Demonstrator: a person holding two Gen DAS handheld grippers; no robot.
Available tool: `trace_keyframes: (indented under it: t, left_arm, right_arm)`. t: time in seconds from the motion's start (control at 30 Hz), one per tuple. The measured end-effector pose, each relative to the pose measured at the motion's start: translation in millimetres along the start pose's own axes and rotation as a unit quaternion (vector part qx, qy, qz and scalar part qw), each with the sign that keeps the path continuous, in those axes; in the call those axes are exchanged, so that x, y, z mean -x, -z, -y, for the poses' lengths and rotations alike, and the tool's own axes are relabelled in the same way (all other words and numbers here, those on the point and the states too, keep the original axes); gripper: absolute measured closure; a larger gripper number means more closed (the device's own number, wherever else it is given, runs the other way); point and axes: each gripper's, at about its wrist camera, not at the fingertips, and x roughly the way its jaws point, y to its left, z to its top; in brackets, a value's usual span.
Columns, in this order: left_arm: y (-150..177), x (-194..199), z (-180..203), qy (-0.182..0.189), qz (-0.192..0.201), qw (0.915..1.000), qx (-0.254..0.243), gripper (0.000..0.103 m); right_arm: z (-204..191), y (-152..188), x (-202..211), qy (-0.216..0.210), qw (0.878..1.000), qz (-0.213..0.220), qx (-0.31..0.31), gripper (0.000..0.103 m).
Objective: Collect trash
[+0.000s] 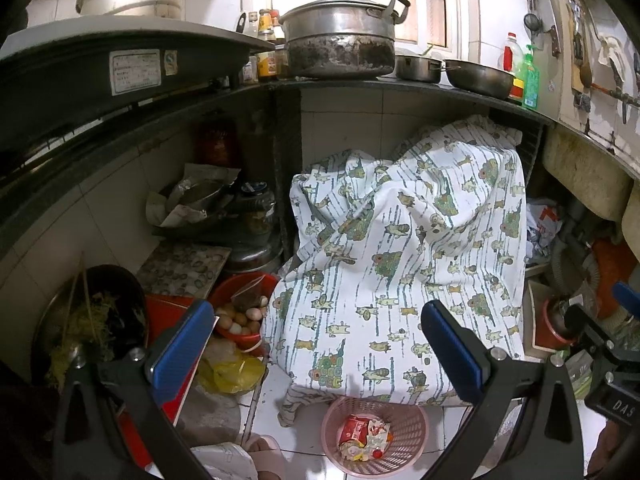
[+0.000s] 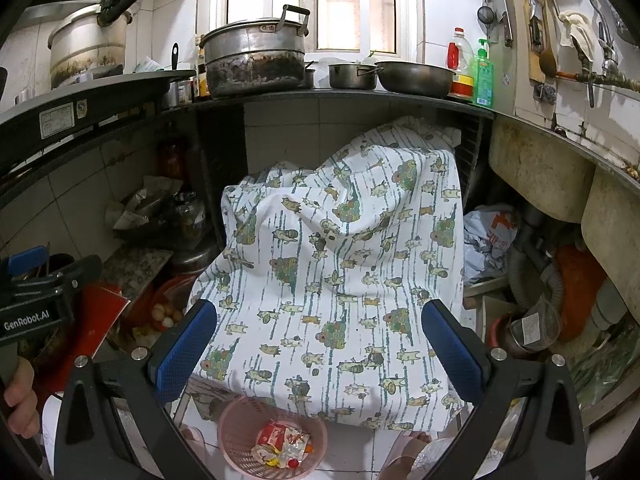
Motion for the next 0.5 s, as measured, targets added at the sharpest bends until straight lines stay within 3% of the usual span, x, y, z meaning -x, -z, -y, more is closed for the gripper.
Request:
trace_keyframes:
  t: [0.5]
  left_arm:
    - [0.2, 1.4, -0.5, 0.0, 0.002, 1.0, 0.001, 0.0]
  right_arm:
    - [-0.7, 5.2, -4.6, 0.003, 1.0, -0.005, 0.006, 0.0]
